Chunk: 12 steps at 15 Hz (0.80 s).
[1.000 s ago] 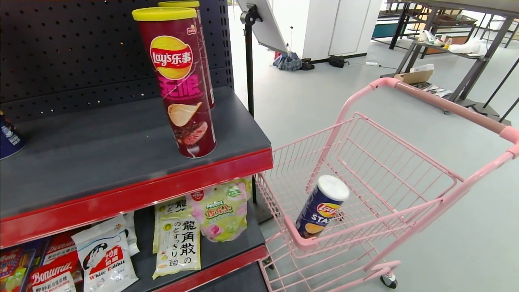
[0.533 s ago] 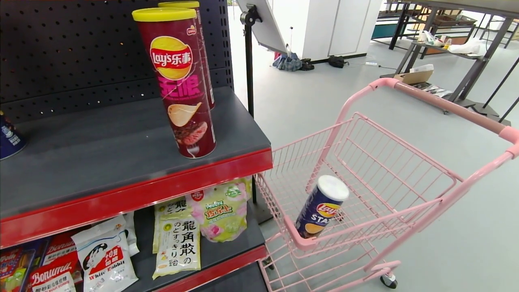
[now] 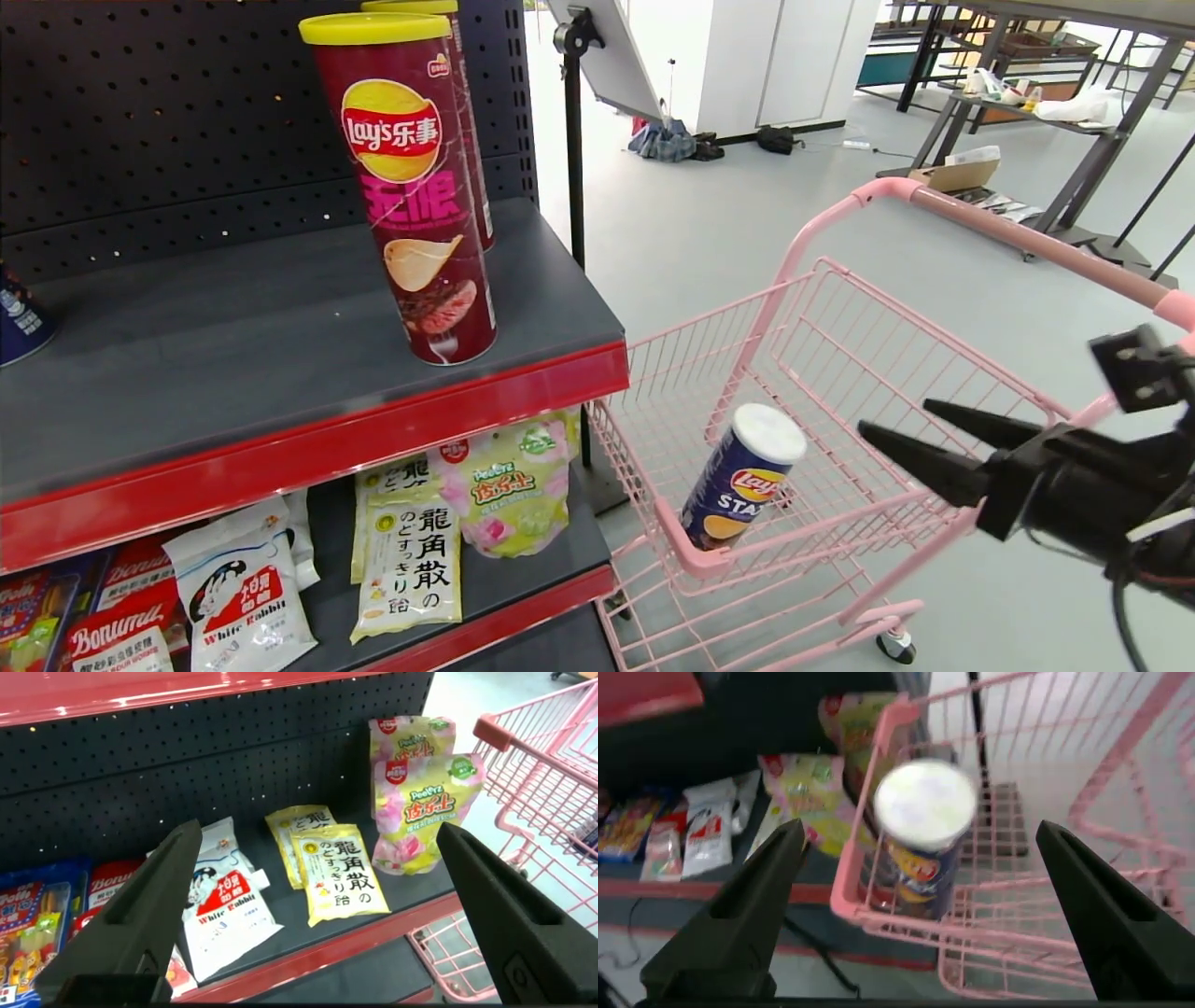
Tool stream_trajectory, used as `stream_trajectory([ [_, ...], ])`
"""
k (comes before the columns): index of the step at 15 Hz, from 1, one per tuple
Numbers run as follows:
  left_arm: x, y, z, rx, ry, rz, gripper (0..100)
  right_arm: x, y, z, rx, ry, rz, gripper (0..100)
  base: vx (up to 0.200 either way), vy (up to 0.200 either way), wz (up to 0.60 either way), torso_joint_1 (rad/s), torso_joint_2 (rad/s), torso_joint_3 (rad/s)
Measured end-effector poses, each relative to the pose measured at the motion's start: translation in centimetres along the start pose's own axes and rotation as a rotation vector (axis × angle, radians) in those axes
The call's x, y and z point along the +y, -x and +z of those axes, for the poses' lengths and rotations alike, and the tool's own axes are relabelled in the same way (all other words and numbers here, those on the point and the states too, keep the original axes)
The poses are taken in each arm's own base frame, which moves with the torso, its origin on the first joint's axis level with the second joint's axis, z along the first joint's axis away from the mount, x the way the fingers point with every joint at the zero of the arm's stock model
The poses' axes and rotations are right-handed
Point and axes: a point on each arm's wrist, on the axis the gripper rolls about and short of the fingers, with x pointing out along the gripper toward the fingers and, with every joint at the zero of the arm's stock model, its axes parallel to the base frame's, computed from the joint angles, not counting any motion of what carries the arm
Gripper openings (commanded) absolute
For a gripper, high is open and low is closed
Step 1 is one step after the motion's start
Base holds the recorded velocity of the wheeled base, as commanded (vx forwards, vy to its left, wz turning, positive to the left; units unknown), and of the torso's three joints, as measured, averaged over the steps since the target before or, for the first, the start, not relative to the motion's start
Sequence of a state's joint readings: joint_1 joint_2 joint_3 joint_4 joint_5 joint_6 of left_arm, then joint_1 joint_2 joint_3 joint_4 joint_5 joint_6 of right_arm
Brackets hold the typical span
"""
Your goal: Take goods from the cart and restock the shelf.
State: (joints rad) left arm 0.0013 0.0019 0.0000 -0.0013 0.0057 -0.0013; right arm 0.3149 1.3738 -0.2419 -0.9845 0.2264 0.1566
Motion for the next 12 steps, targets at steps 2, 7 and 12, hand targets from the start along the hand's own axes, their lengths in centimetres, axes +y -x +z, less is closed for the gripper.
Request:
stream_trajectory([
  [2,0.0,0.0,0.0,0.000,0.000,0.000,100,0.5,-1.7,-2.6,0.119,-0.016,0.051,100,0.000,0.000,0.00,0.000,0.00,0.000],
  [7,0.0,0.0,0.0,0.000,0.000,0.000,100,0.3,-4.1,-4.8,0.239,-0.037,0.057,100,0.000,0.000,0.00,0.000,0.00,0.000],
  [12,0.0,0.0,0.0,0.000,0.000,0.001,100,-0.1,-6.3,-5.4,0.268,-0.045,0.052,100,0.000,0.000,0.00,0.000,0.00,0.000],
])
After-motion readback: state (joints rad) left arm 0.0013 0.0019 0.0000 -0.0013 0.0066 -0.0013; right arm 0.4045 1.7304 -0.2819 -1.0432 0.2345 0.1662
